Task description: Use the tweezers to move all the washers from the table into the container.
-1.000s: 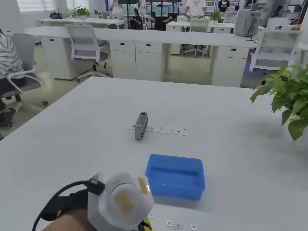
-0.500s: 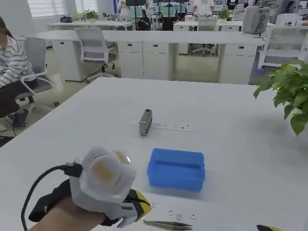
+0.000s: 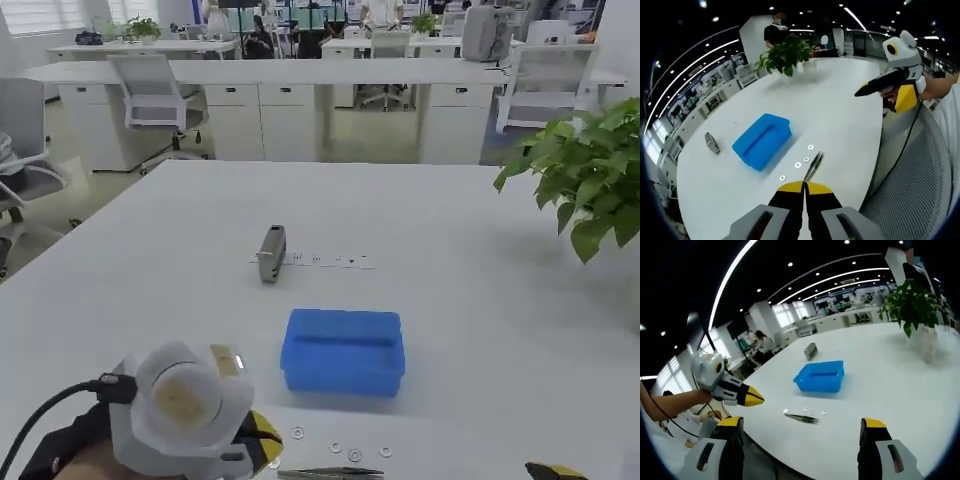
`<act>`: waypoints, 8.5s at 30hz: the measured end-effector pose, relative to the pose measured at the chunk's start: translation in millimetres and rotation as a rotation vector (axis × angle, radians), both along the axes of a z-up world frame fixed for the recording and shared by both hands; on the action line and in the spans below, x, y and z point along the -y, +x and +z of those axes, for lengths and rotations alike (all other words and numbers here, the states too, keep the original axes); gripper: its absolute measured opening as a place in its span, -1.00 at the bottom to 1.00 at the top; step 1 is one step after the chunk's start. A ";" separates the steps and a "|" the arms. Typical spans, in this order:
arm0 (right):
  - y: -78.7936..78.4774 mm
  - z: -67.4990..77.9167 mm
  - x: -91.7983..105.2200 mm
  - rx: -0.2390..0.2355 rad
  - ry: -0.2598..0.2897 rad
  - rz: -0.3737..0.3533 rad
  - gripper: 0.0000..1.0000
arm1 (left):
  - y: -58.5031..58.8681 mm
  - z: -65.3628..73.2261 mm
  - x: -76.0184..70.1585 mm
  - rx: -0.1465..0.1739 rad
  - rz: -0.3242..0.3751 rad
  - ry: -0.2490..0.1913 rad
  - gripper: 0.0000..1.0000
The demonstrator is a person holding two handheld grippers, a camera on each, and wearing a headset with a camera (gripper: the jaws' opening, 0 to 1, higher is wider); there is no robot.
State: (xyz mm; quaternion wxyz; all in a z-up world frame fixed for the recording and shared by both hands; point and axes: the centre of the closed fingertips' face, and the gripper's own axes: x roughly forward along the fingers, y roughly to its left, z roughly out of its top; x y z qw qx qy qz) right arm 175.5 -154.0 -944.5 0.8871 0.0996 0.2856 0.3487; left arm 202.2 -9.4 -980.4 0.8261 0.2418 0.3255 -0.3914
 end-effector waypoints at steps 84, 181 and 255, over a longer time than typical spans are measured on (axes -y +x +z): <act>18.3 -44.1 -181.2 0.251 -0.251 1.006 -0.91 | -7.1 38.1 -5.4 -0.042 -0.313 -0.037 -1.00; 90.6 -2.6 -188.6 0.330 -0.276 0.558 -1.00 | -25.9 -11.4 -132.7 0.205 0.694 -0.078 0.93; 199.5 -60.4 -184.4 0.267 -0.311 0.272 -0.95 | -27.1 -13.7 -137.4 0.226 0.686 -0.013 0.82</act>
